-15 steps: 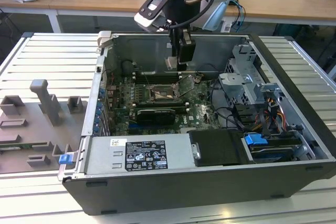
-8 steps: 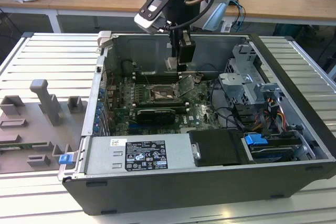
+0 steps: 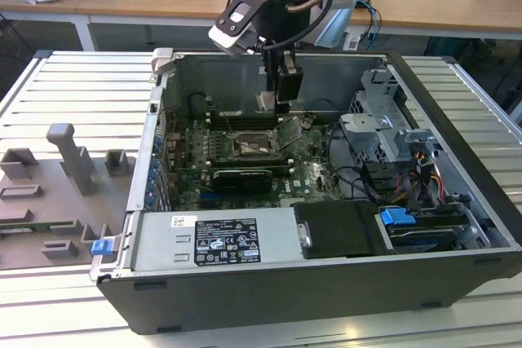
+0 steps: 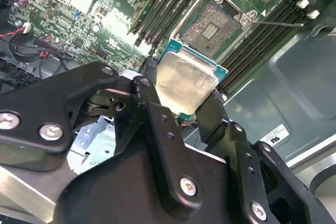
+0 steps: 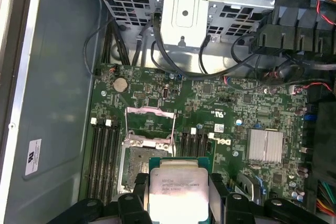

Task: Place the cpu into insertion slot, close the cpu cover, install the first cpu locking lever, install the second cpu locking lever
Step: 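Place the cpu into insertion slot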

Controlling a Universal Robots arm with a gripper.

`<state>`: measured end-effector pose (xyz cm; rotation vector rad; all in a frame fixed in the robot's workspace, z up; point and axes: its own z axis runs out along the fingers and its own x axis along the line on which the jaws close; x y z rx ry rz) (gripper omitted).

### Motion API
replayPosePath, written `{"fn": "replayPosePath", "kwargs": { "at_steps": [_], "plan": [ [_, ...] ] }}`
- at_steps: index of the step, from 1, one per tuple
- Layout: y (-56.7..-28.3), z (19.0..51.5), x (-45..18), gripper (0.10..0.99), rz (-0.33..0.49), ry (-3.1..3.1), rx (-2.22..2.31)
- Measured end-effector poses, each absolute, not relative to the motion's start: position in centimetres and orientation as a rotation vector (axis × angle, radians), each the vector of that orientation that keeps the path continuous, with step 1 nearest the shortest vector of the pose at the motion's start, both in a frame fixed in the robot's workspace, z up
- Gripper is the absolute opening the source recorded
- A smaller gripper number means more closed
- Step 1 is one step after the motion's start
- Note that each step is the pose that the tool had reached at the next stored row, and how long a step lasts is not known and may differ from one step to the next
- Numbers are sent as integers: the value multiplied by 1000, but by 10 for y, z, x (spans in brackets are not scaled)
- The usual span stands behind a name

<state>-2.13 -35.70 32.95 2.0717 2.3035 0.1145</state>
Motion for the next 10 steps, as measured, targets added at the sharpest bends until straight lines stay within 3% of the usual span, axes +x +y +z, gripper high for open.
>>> {"fn": "replayPosePath", "kwargs": {
  "at_steps": [10],
  "plan": [
    [-357,321,-21,541,111,2303,2076]
  ]
}}
